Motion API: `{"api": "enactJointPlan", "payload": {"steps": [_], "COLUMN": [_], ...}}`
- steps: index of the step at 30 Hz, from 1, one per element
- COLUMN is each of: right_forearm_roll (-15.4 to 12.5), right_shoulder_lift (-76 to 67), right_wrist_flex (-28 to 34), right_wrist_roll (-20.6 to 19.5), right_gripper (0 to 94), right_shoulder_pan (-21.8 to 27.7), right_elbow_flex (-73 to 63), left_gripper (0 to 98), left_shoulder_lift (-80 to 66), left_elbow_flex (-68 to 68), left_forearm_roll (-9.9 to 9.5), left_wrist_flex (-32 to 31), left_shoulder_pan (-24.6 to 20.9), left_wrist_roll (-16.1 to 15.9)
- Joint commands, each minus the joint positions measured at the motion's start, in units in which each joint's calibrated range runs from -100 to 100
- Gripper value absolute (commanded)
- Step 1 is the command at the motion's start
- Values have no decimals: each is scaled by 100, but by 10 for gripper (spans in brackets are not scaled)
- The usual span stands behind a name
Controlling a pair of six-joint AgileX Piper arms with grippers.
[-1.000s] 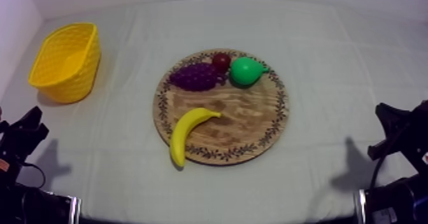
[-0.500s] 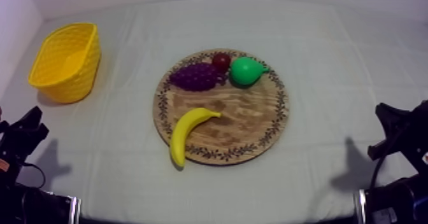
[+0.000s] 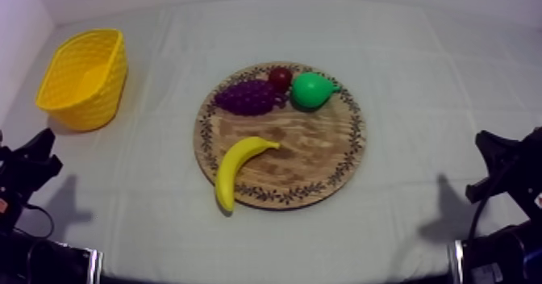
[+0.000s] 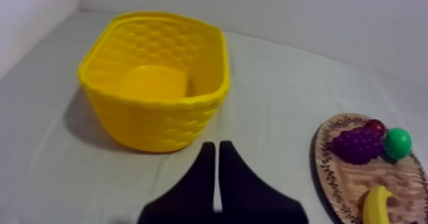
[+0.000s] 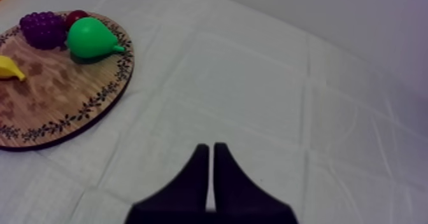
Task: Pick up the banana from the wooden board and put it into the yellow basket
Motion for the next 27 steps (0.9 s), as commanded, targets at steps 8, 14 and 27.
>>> {"api": "enactJointPlan", "payload": {"steps": [8, 14, 27], "right_forearm_roll": [-3, -3, -3], "right_shoulder_lift": [-4, -4, -4], "right_wrist_flex": [0, 0, 0], "right_wrist_roll": [-1, -2, -1], "right_gripper": [5, 5, 5], "right_shoulder_pan": [1, 1, 1], "right_elbow_flex": [-3, -3, -3], "left_gripper": [1, 7, 7], "left_shoulder_lift": [1738, 2780, 5007], "left_elbow_flex": [-3250, -5196, -6622], "left_forearm_roll": [-237, -162, -485], "left_wrist_flex": [1341, 2419, 2882], "left_shoulder_pan": [1087, 1645, 3360], "left_wrist_roll": [229, 604, 1875]}}
